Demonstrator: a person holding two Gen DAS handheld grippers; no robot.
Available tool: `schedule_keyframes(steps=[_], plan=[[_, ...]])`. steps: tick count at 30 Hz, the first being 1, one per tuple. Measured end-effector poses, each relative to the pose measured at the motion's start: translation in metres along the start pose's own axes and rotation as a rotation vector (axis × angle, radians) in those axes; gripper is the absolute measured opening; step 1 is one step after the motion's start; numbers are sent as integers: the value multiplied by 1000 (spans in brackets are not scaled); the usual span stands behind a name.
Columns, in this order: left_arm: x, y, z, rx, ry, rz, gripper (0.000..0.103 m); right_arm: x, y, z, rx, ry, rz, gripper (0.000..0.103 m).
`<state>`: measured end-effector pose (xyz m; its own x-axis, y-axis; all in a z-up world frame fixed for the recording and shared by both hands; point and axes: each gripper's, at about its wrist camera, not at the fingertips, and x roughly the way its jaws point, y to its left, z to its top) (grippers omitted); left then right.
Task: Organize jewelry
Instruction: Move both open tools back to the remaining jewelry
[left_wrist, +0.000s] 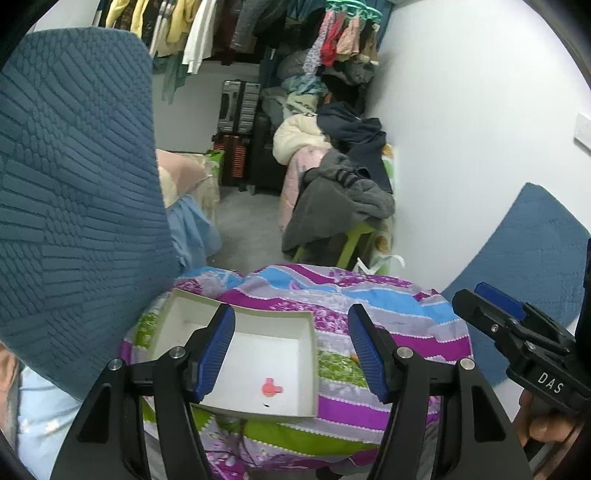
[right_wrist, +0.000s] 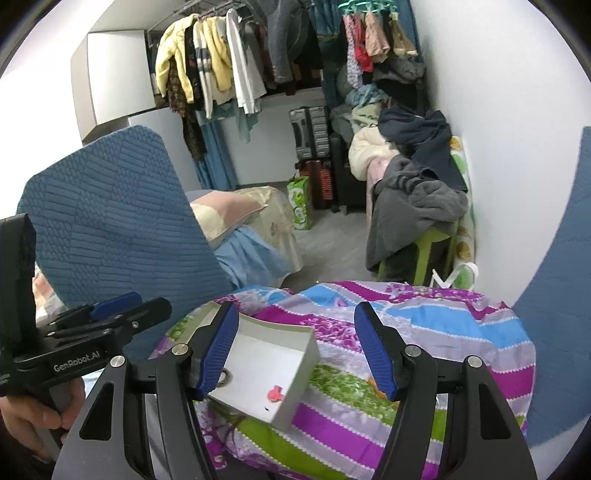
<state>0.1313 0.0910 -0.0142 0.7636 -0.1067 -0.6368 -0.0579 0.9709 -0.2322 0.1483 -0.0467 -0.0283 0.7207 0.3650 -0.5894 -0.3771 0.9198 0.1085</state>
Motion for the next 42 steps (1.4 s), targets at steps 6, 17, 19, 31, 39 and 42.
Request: schedule_keyframes(steps=[6, 17, 19, 31, 39, 42], plan=[[0, -34, -15, 13, -3, -39, 64, -22, -24, -20, 25, -19, -32, 64], [22, -88, -48, 47, 40, -122, 64, -44, -72, -59, 65, -28, -123, 63], [29, -95, -54, 54, 58, -128, 64, -43, -79, -67, 75, -25, -139, 63], [75, -117, -95, 104, 104, -137, 64, -10, -117, -127, 106, 5, -193, 63], [129, -120, -110, 67, 190, -142, 62, 14, -162, -143, 177, 16, -235, 59], [153, -122, -116, 55, 226, -139, 62, 22, -173, -145, 189, 28, -259, 55]])
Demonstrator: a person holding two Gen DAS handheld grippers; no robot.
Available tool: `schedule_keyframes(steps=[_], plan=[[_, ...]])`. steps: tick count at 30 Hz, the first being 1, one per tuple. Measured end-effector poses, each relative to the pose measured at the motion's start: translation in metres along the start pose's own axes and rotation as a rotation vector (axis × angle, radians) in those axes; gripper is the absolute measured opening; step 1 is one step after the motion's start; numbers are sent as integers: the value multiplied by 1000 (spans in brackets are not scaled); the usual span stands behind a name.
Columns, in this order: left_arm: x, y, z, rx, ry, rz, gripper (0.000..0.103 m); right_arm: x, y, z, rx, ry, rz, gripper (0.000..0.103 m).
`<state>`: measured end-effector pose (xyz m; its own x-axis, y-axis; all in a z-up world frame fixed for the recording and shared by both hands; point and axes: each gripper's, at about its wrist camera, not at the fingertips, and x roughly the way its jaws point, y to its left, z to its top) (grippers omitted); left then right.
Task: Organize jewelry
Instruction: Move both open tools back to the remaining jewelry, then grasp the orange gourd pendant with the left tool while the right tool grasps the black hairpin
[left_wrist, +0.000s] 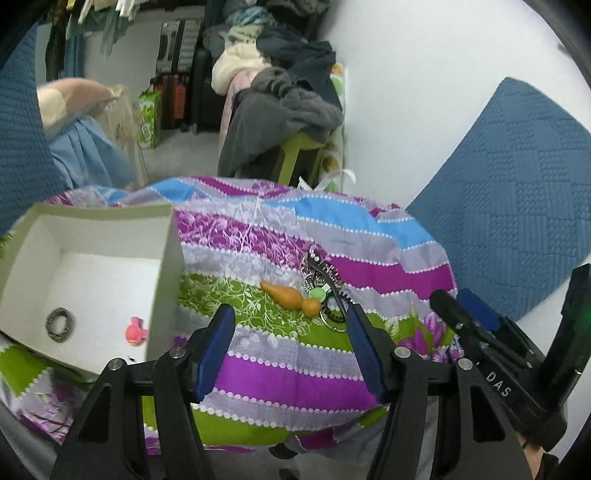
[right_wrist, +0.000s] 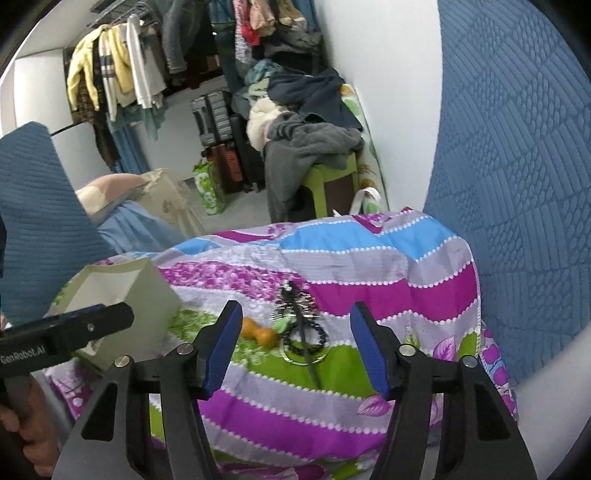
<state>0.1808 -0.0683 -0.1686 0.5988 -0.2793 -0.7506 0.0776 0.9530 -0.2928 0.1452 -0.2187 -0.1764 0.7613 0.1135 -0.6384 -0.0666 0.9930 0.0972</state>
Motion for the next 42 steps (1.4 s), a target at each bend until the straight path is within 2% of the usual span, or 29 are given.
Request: schedule_keyframes(steps=[10, 15, 17, 19, 22, 32, 35, 39, 42], plan=[[82, 9, -5, -85, 129, -26, 61, 56, -19, -10, 19, 112, 54, 44], [115, 13, -3, -115, 159, -31, 61, 83, -24, -14, 25, 186, 96, 40], [130, 14, 0, -129, 170, -31, 56, 93, -25, -15, 20, 208, 106, 39], [143, 15, 2, -140, 187, -32, 55, 102, -26, -15, 17, 230, 113, 39], [157, 15, 3, -138, 203, -24, 50, 116, -24, -15, -2, 262, 122, 38], [181, 13, 2, -102, 211, 35, 48, 152, -25, -20, -50, 340, 147, 35], [186, 13, 4, -105, 202, 27, 48, 156, -23, -20, -66, 342, 151, 33], [193, 11, 6, -99, 195, -7, 38, 164, -23, -22, -76, 355, 148, 31], [197, 8, 8, -96, 200, -25, 34, 167, -23, -22, -78, 359, 145, 31]])
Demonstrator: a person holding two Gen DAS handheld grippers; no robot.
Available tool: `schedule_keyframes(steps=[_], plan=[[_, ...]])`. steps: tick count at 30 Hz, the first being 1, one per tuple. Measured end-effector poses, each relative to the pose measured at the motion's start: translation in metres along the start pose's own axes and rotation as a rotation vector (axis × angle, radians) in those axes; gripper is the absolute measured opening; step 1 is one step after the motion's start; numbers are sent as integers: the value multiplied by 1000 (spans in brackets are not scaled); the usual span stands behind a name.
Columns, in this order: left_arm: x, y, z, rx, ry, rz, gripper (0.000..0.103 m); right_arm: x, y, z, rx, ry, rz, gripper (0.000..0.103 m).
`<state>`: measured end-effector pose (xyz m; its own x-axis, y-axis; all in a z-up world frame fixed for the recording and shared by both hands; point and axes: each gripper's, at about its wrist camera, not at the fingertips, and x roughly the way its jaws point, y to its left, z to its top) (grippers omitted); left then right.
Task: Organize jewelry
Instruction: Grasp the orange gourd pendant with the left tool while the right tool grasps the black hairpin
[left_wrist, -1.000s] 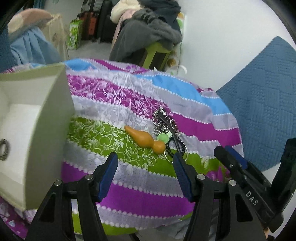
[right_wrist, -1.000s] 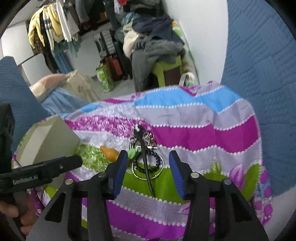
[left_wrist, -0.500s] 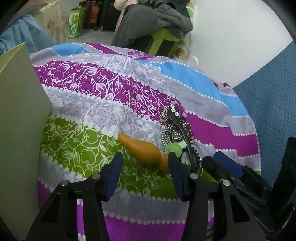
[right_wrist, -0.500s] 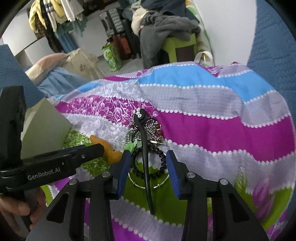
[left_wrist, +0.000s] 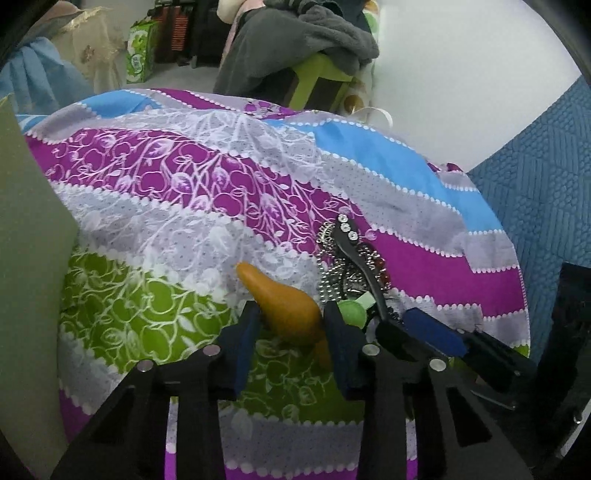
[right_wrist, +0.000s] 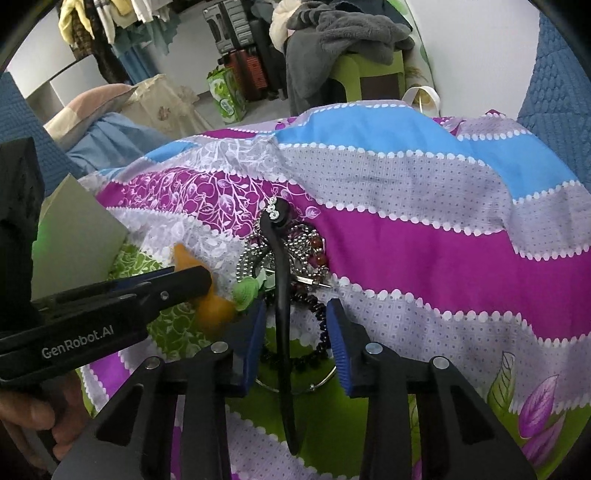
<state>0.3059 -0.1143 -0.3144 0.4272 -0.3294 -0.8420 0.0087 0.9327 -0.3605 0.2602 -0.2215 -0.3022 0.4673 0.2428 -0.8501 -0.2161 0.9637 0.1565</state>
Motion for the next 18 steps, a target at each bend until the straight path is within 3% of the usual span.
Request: schedule_keyframes(steps=[5, 12, 14, 18], plan=[[5, 1, 1, -21, 9, -41, 32, 4, 2, -1, -14, 6, 5, 27], [-2, 4, -4, -5, 17, -36, 31, 9, 7, 1, -12, 12, -5, 21], [-8, 5, -6, 8, 16, -26, 31, 10, 10, 2, -22, 19, -6, 12], [-22, 8, -14, 24, 15, -17, 31, 9, 13, 0, -25, 22, -24, 7]])
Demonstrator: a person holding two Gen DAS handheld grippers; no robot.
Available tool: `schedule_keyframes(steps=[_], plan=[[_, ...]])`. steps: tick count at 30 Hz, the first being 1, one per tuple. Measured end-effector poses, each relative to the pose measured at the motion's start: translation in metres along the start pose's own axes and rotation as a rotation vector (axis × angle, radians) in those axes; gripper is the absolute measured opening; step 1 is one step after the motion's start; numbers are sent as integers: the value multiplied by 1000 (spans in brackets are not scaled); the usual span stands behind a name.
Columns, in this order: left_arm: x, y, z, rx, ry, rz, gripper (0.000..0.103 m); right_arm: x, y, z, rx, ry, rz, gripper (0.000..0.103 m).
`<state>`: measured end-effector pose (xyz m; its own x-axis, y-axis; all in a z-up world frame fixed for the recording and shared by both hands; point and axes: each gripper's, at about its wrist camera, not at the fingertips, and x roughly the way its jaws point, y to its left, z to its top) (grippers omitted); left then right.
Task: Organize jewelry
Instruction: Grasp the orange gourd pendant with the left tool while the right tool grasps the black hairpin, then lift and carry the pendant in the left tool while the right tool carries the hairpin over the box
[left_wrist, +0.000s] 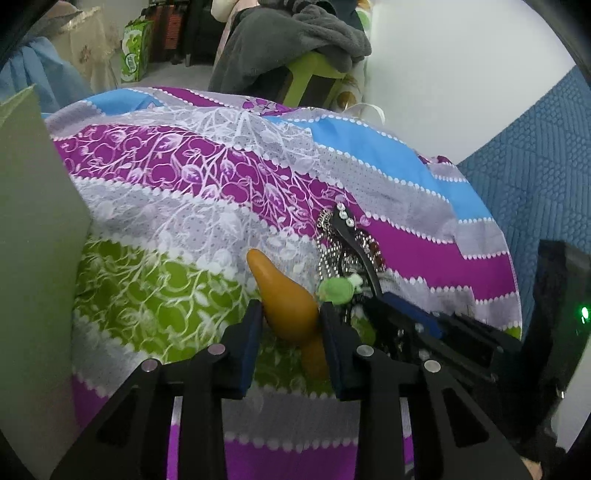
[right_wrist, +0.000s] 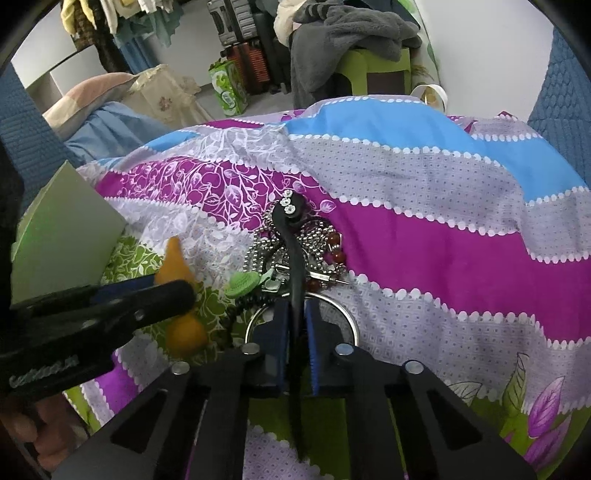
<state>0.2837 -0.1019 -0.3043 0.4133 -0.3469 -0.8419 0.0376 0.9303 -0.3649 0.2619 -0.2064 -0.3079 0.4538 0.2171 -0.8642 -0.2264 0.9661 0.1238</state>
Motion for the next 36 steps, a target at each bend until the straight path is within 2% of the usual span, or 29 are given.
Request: schedule_keyframes(steps=[16, 25, 36], plan=[[-67, 9, -28, 49, -45, 19, 31, -47, 24, -14, 55, -59, 15, 6], [-99, 7, -21, 71, -70, -4, 31, -71, 43, -13, 61, -88, -19, 6], [-151, 19, 1, 85, -101, 13, 31, -114, 71, 8, 64, -148, -60, 6]])
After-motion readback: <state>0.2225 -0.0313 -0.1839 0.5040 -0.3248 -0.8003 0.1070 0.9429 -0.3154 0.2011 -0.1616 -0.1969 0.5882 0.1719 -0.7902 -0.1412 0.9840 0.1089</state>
